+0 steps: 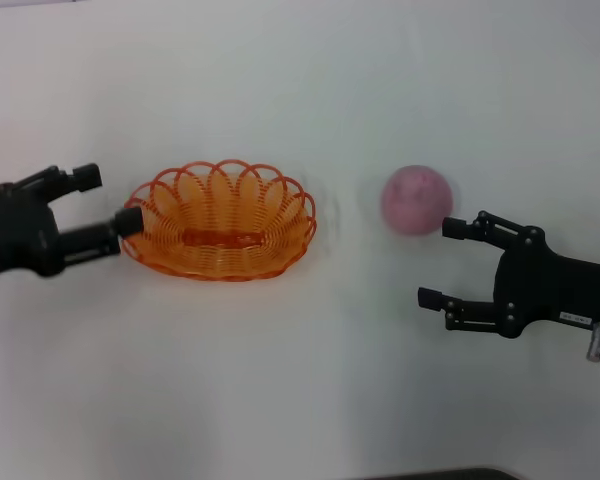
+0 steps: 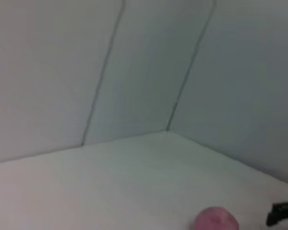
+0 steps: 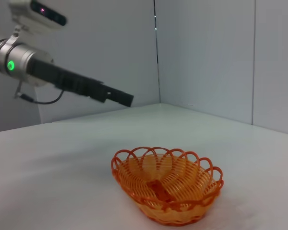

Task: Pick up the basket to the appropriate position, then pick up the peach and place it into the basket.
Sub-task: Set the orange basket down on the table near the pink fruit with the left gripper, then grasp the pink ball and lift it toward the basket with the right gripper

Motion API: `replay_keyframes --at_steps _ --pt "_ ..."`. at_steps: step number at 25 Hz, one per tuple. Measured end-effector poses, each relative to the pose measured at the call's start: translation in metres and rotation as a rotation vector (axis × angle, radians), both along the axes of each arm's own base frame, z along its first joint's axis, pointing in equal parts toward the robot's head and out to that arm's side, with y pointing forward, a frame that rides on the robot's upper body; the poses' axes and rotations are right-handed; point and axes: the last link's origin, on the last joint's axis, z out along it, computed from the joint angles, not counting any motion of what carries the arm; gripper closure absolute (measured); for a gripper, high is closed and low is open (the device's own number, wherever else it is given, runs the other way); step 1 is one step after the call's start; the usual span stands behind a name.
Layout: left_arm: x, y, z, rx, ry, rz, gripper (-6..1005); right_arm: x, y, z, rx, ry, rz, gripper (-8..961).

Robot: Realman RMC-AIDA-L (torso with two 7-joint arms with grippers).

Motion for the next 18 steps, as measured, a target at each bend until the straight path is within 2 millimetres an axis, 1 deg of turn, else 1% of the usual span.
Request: replay_keyframes --at_steps 5,7,11,18 --pt "-0.007 -0.026 -0.008 0.103 0.033 -0.18 109 -0.001 0.0 0.003 0.006 0.009 0.008 17" --pt "-0.01 -0.034 -0.011 0.132 0.052 -0.219 110 -0.001 0.0 0.004 0.011 0.013 0.007 17" --pt "-0.018 -0.044 -0.016 0.125 0.084 -0.231 111 -0.001 0.0 0.004 0.014 0.014 0.006 16" --pt "-0.033 -0.058 -0.029 0.007 0.16 -0.199 112 0.001 0.0 0.006 0.019 0.012 0.001 16"
